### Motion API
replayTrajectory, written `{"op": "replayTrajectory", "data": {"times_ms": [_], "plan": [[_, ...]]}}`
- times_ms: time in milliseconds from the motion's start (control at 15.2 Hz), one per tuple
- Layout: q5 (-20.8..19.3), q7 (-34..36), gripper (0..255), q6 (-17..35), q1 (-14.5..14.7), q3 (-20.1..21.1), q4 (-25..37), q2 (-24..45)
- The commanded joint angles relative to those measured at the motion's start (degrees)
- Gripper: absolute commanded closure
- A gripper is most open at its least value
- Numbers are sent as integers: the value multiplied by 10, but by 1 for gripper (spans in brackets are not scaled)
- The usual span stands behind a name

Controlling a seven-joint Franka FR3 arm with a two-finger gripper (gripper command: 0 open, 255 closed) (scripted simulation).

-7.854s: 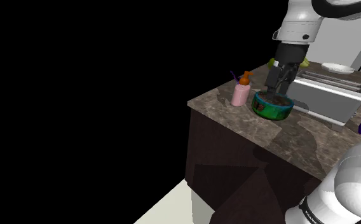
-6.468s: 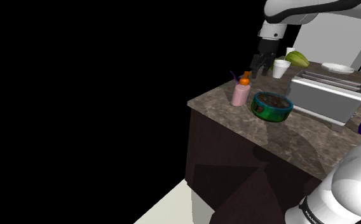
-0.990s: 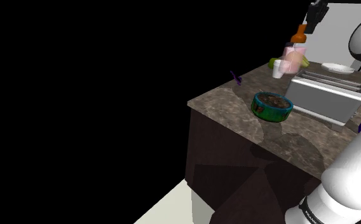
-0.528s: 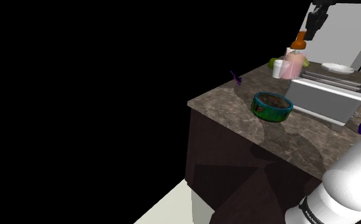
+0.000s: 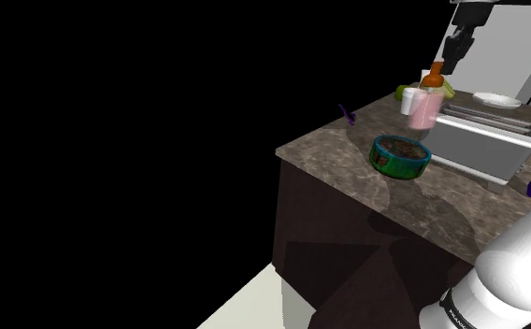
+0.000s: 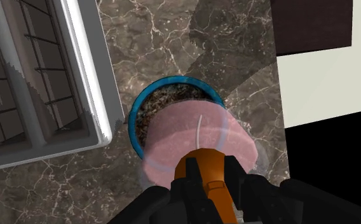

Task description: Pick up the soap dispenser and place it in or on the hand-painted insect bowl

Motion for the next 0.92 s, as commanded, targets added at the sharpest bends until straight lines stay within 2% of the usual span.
{"op": "replayTrajectory", "data": {"times_ms": [0,858], "plan": [[-3,3,255,19,1,2,-26,-8],[-22,16,255,132,2,10,-179,-53]]}}
